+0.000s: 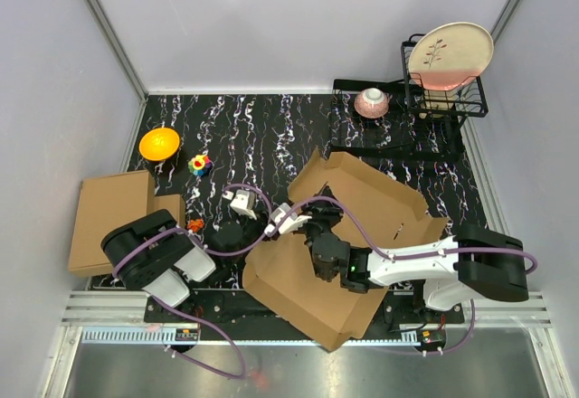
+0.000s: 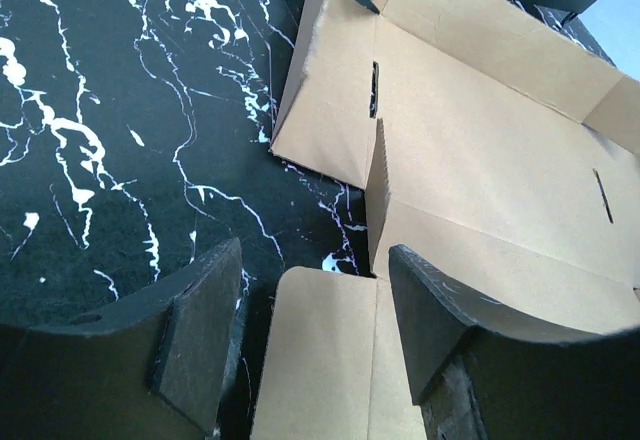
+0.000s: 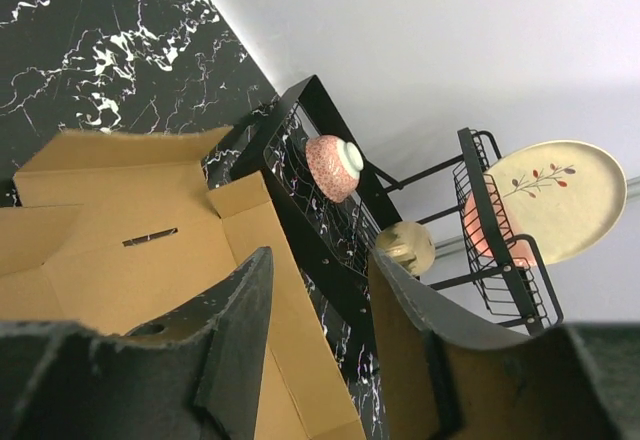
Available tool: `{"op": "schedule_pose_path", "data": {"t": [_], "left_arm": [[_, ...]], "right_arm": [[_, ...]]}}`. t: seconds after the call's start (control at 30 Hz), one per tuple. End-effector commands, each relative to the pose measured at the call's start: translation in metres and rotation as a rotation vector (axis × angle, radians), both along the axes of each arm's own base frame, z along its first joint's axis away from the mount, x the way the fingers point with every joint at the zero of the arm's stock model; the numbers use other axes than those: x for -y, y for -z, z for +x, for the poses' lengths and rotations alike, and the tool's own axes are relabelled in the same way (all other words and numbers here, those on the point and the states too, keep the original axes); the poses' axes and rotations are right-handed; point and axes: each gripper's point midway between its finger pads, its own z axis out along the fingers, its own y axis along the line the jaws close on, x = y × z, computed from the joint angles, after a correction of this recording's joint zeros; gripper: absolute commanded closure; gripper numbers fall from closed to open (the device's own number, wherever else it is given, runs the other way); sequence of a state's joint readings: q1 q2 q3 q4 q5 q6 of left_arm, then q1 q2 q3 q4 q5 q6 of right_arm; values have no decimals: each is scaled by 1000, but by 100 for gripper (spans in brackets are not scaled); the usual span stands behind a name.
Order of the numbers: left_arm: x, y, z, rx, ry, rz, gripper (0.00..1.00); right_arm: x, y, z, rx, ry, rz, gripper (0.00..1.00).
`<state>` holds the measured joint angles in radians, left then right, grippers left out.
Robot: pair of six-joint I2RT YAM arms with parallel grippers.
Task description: Fold the paper box
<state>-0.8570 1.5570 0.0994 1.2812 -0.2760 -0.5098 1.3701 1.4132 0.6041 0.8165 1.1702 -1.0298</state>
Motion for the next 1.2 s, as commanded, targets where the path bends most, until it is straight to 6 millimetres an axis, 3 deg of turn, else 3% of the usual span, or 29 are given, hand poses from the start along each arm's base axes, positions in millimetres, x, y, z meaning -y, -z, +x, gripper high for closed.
{"op": "schedule_pose_path", "data": {"t": [0.0,0.07,0.1,0.13,0.17,0.2,0.23,0.27,0.3,0.37,0.4,0.47,0.63,0.67,0.73,0.77,0.83,0.9,0.97,1.0,1.07,1.1,1.17], "left_arm": [[1,-93,6,241,-27,-297,37],[-4,-98,2,249,-38,-313,37],[-6,-100,2,251,-47,-314,37],[-8,-100,-1,251,-49,-314,37],[-9,-109,-3,267,-51,-331,37],[-9,-105,-4,252,-54,-314,37],[-9,-105,-5,246,-54,-311,37],[-9,-115,-8,257,-51,-331,37],[-3,-101,-12,212,-32,-282,38],[7,-111,-18,206,2,-278,38],[16,-93,-26,154,34,-206,39],[28,-96,-33,141,74,-189,40],[54,-69,-59,49,192,-151,41],[60,-51,-62,9,216,-115,42],[77,-47,-75,-26,287,-137,43],[81,-28,-79,-65,304,-105,43],[95,-26,-86,-89,351,-133,44],[98,-8,-88,-138,356,-94,45],[98,-9,-86,-140,346,-85,45],[91,5,-85,-165,328,-14,46],[93,5,-80,-151,327,78,47],[80,27,-82,-203,315,199,47],[78,27,-80,-205,318,269,47]], "right_arm": [[17,-36,5,17,62,189,49],[37,-43,20,3,134,260,46],[45,-71,27,-4,155,369,46],[41,-37,30,-176,118,362,45],[73,-34,55,-246,211,437,45],[83,-35,59,-332,236,545,44],[80,-27,66,-423,182,574,44],[91,-25,73,-436,205,580,43],[90,-21,75,-449,202,552,43],[87,-15,74,-490,202,521,42],[86,-12,76,-508,215,522,41],[85,-5,78,-540,221,555,41],[95,17,91,-589,318,639,43],[97,21,92,-595,332,644,44],[101,21,95,-584,361,675,44],[102,21,95,-583,364,680,44],[106,21,97,-570,380,693,42],[110,23,99,-568,397,691,40],[114,25,100,-568,415,690,37],[115,26,100,-567,420,695,37],[115,27,103,-570,429,704,36],[115,27,104,-568,433,708,35],[113,28,108,-571,438,711,35]]}}
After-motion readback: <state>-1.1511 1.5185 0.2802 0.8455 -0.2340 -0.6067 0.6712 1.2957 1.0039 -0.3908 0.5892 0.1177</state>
